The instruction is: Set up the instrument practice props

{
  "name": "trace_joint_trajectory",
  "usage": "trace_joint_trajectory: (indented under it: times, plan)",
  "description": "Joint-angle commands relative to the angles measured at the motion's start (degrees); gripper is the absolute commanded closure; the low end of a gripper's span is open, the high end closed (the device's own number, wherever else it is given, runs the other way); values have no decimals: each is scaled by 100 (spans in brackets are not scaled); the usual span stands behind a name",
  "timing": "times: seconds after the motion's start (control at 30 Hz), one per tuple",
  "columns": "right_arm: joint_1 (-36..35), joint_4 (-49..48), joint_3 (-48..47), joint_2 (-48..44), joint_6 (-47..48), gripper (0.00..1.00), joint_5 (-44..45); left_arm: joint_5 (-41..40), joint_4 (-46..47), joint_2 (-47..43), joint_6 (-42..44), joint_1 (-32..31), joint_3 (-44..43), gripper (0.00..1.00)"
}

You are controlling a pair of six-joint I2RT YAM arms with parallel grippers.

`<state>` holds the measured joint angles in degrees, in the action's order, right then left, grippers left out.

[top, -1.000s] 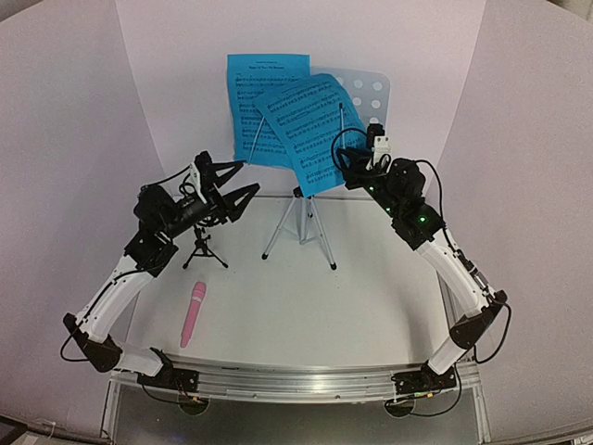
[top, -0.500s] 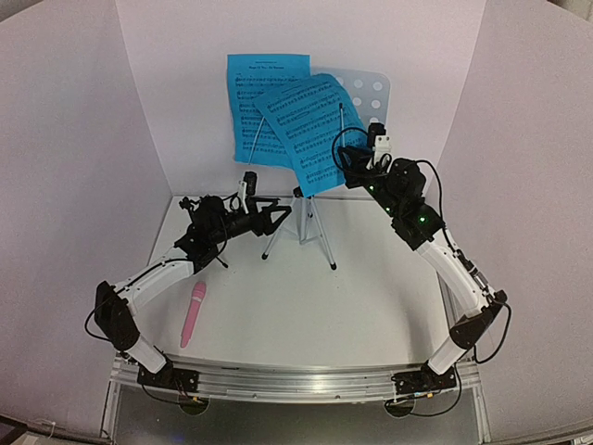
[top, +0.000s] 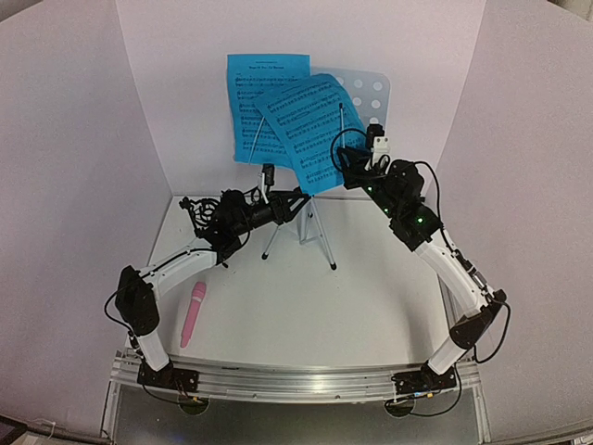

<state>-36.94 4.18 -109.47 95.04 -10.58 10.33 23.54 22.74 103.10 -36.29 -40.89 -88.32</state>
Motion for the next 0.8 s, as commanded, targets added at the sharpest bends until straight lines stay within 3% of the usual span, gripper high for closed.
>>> trace_joint_trajectory:
  times: [0.0, 0.27, 0.53, 0.77]
  plan:
    - [-36, -221, 5, -188, 53, 80, -19, -83, 312, 181, -138, -16, -507, 48]
    - [-32, -230, 13, -159, 82, 81, -37, -45, 347, 264, -55, -17, -593, 66]
    - [-34, -233, 6, -108, 62, 82, -77, -43, 211, 320, 29, -16, -774, 98]
    - [-34, -233, 92, -157, 93, 84, -24, 194, -240, 148, 804, -7, -960, 100]
